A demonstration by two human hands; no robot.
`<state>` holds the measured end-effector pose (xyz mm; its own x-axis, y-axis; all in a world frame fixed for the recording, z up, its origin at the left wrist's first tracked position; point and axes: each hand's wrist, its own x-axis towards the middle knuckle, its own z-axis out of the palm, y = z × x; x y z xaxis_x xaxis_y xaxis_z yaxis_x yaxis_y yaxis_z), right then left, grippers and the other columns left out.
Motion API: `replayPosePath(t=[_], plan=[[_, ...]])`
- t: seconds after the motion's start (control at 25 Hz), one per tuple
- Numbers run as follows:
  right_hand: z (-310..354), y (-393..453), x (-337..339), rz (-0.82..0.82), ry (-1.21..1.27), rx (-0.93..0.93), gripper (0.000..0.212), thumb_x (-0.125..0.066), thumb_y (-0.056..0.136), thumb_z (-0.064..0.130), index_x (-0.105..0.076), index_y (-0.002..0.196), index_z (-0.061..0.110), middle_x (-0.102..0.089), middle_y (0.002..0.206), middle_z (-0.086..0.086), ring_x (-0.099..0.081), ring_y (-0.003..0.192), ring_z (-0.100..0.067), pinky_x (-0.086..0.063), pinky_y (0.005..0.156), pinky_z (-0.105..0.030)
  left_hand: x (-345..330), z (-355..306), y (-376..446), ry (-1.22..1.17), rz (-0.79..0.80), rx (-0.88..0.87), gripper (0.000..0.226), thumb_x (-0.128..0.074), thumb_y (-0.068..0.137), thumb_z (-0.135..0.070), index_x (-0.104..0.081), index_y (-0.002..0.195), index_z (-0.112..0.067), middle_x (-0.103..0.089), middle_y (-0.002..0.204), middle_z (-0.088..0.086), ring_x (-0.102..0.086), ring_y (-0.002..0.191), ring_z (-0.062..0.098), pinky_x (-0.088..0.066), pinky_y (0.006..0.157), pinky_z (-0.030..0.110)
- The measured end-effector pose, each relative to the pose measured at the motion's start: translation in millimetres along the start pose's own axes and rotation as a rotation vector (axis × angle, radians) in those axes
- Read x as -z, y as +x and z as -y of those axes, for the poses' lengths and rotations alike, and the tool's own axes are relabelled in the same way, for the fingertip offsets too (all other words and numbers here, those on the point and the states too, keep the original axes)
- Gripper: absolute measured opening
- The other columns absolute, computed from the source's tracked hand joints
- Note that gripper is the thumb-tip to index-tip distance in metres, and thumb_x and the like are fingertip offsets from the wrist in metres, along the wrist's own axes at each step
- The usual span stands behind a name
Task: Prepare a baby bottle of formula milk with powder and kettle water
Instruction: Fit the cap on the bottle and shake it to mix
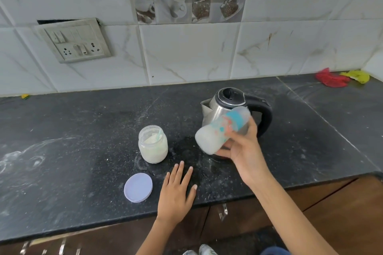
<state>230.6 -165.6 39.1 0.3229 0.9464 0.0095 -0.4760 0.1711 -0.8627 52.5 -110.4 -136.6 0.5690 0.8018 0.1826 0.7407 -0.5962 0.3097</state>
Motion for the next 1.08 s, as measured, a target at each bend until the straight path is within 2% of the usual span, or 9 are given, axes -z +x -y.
replayPosePath(t=[0.04, 0.16, 0.32, 0.48, 0.64, 0.8, 0.92, 0.96, 1.08], plan=[[2.8, -0.2, 0.4, -0.02, 0.025, 0.01, 0.067, -0.071, 0.081, 0.008, -0.041, 0.132, 0.041, -0.066, 0.12, -0.005, -0.069, 0.107, -0.031, -0.06, 0.066, -0.048, -0.9, -0.5, 0.1, 0.006, 0.001, 0.005, 0.054, -0.035, 0.097, -0.047, -0.037, 0.146, -0.025, -0.023, 0.157, 0.003, -0.02, 0.146, 0.024, -0.021, 0.117, 0.043], [-9.7, -13.9, -5.9, 0.134, -0.093, -0.082, 0.075, -0.078, 0.077, 0.012, -0.04, 0.131, 0.047, -0.069, 0.118, -0.004, -0.068, 0.108, -0.032, -0.061, 0.065, -0.048, 0.2, -3.0, -1.4, -0.013, -0.001, -0.036, 0.052, -0.039, 0.096, -0.045, -0.046, 0.14, -0.02, -0.042, 0.149, 0.005, -0.036, 0.14, 0.03, -0.033, 0.113, 0.047], [4.1, -5.0, 3.8, -0.039, 0.016, 0.028, 0.081, -0.076, 0.075, 0.012, -0.036, 0.137, 0.045, -0.066, 0.122, -0.005, -0.068, 0.108, -0.032, -0.06, 0.069, -0.052, -2.5, -0.2, -0.6, 0.0, 0.005, 0.002, 0.055, -0.032, 0.097, -0.048, -0.035, 0.147, -0.026, -0.019, 0.158, 0.001, -0.017, 0.147, 0.022, -0.015, 0.118, 0.041], [-11.5, -19.7, -6.8, 0.165, -0.146, -0.074, 0.079, -0.084, 0.071, 0.02, -0.041, 0.129, 0.052, -0.069, 0.116, -0.003, -0.068, 0.108, -0.031, -0.061, 0.064, -0.046, 0.3, -4.2, -1.6, -0.099, -0.014, -0.043, 0.049, -0.05, 0.092, -0.041, -0.047, 0.137, -0.021, -0.048, 0.144, 0.004, -0.045, 0.134, 0.031, -0.04, 0.107, 0.048], [3.8, -2.8, 3.9, -0.057, 0.066, 0.04, 0.073, -0.071, 0.079, 0.009, -0.039, 0.137, 0.041, -0.063, 0.124, -0.008, -0.068, 0.108, -0.032, -0.06, 0.067, -0.05, -1.0, -1.3, -1.1, -0.008, -0.011, 0.006, 0.054, -0.033, 0.095, -0.049, -0.039, 0.145, -0.027, -0.026, 0.156, 0.001, -0.023, 0.145, 0.023, -0.023, 0.115, 0.045], [-11.1, -16.2, -8.0, 0.126, -0.116, -0.026, 0.074, -0.082, 0.074, 0.019, -0.043, 0.13, 0.049, -0.07, 0.115, -0.002, -0.068, 0.107, -0.031, -0.061, 0.063, -0.046, -0.4, -3.5, 0.4, -0.036, -0.015, -0.042, 0.051, -0.04, 0.092, -0.046, -0.049, 0.136, -0.022, -0.048, 0.145, 0.002, -0.044, 0.135, 0.028, -0.037, 0.11, 0.046], [-4.3, -5.7, -0.8, -0.035, 0.039, 0.048, 0.067, -0.072, 0.081, 0.01, -0.044, 0.132, 0.042, -0.07, 0.116, -0.003, -0.069, 0.106, -0.032, -0.061, 0.064, -0.048, -3.8, 0.3, 0.0, -0.028, -0.01, 0.004, 0.056, -0.027, 0.095, -0.052, -0.033, 0.147, -0.03, -0.018, 0.157, -0.003, -0.015, 0.147, 0.021, -0.015, 0.118, 0.042], [-3.5, -4.5, -2.0, -0.058, 0.074, 0.051, 0.065, -0.069, 0.083, 0.009, -0.043, 0.133, 0.042, -0.07, 0.116, -0.003, -0.069, 0.106, -0.032, -0.06, 0.065, -0.048, -4.7, 0.5, 0.4, -0.023, -0.009, 0.011, 0.057, -0.027, 0.095, -0.053, -0.031, 0.148, -0.031, -0.016, 0.157, -0.004, -0.014, 0.147, 0.02, -0.014, 0.118, 0.042], [-19.0, -18.4, -15.1, 0.109, -0.065, -0.049, 0.069, -0.079, 0.079, 0.02, -0.044, 0.13, 0.05, -0.069, 0.119, -0.006, -0.068, 0.108, -0.034, -0.061, 0.064, -0.047, 1.8, -3.5, 0.4, -0.083, -0.006, -0.056, 0.054, -0.052, 0.089, -0.042, -0.044, 0.139, -0.024, -0.05, 0.143, 0.004, -0.048, 0.132, 0.029, -0.041, 0.106, 0.05]])
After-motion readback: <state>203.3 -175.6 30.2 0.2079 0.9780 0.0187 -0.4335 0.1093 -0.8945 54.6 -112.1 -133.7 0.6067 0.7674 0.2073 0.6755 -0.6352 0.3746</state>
